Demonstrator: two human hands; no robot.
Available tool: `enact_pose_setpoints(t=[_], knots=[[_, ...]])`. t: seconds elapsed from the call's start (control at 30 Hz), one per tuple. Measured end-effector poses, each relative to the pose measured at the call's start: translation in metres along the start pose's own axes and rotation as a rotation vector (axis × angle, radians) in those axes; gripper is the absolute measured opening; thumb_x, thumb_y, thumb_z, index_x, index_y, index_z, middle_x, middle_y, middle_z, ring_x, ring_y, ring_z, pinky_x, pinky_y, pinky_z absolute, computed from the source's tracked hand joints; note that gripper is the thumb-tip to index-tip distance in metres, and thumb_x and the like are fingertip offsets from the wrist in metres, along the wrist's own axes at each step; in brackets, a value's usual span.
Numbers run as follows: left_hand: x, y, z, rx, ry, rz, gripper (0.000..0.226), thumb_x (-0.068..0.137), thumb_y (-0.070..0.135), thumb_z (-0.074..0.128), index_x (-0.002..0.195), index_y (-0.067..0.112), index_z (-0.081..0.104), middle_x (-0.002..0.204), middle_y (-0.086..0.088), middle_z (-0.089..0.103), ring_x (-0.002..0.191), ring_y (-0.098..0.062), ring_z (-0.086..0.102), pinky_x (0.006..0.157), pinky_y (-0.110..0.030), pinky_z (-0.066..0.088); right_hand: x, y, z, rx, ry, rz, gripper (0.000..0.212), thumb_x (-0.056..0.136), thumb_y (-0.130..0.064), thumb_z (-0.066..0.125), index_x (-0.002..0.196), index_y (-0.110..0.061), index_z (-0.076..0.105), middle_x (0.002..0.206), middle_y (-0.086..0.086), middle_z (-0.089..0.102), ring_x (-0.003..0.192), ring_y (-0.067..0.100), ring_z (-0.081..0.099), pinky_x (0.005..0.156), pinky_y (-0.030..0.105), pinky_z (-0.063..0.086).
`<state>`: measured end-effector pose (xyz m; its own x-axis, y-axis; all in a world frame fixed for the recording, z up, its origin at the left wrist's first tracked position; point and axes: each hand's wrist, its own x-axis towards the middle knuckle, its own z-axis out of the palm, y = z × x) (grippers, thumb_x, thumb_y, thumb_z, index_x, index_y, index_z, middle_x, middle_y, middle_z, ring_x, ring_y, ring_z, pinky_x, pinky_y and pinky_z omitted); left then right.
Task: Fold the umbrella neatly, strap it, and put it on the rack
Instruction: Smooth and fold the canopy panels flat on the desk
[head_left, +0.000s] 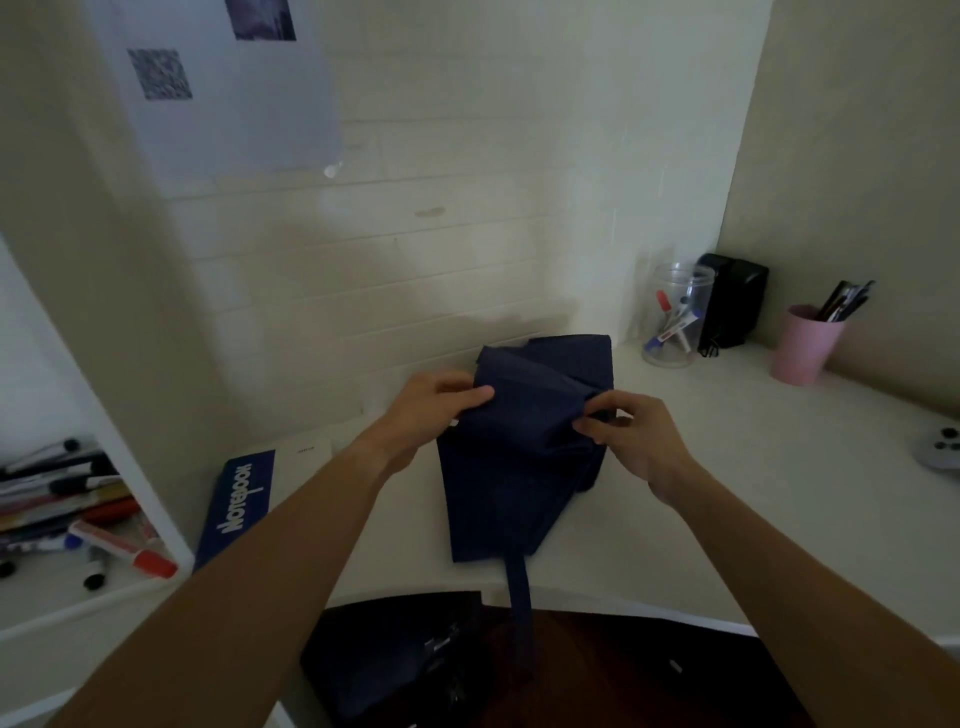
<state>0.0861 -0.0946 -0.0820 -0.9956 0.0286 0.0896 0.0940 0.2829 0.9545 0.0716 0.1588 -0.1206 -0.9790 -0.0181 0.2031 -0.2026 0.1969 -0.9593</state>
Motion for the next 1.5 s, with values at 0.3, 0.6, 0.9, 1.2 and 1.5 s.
enact_pose_setpoints(t=[0.3, 0.6, 0.9, 1.2, 1.5], knots=[[-0.027, -0.008, -0.004, -0.427, 0.049, -0.156, 0.011, 0.088, 0.017, 0.067, 0.091, 0.013, 0.077, 0.087, 0.002, 0.077, 0.082, -0.016, 0.068, 0.076, -0.028, 0.050, -0.018, 0.002, -0.011, -0.014, -0.141, -0.134, 0.032, 0.077, 0.003, 0.080, 0.106, -0.003, 0.068, 0.088, 0.013, 0.075, 0.071, 0.014, 0.069, 0.067, 0.021, 0.055], [-0.053, -0.021, 0.002, -0.237, 0.121, -0.086, 0.039, 0.090, 0.035, 0.073, 0.105, -0.002, 0.076, 0.109, -0.014, 0.077, 0.097, -0.019, 0.070, 0.097, -0.036, 0.054, -0.035, 0.010, 0.008, -0.212, -0.052, -0.367, 0.022, 0.073, 0.001, 0.083, 0.079, -0.018, 0.075, 0.089, -0.005, 0.069, 0.062, 0.005, 0.061, 0.062, 0.012, 0.048], [-0.096, -0.064, 0.010, 0.072, 0.146, -0.106, 0.042, 0.089, 0.037, 0.074, 0.081, -0.004, 0.075, 0.083, -0.021, 0.072, 0.072, -0.009, 0.061, 0.073, -0.020, 0.046, -0.079, 0.036, 0.021, -0.425, -0.086, -0.471, 0.059, 0.075, -0.011, 0.083, 0.125, -0.027, 0.056, 0.099, -0.010, 0.063, 0.077, 0.008, 0.063, 0.063, 0.009, 0.043], [-0.110, -0.082, 0.012, 0.087, 0.179, -0.109, 0.032, 0.090, 0.032, 0.074, 0.071, 0.006, 0.073, 0.069, -0.001, 0.070, 0.069, -0.008, 0.063, 0.073, -0.023, 0.048, -0.093, 0.039, 0.037, -0.512, -0.064, -0.540, 0.056, 0.078, -0.010, 0.080, 0.128, -0.027, 0.062, 0.097, -0.013, 0.063, 0.072, 0.005, 0.059, 0.068, 0.008, 0.044], [-0.111, -0.084, 0.016, 0.057, 0.260, -0.059, 0.053, 0.095, 0.046, 0.063, 0.075, -0.002, 0.069, 0.066, -0.002, 0.063, 0.064, -0.007, 0.055, 0.068, -0.020, 0.044, -0.087, 0.035, 0.037, -0.303, -0.067, -0.313, 0.031, 0.078, -0.013, 0.082, 0.104, -0.028, 0.076, 0.097, -0.012, 0.070, 0.076, 0.006, 0.066, 0.066, 0.012, 0.049]])
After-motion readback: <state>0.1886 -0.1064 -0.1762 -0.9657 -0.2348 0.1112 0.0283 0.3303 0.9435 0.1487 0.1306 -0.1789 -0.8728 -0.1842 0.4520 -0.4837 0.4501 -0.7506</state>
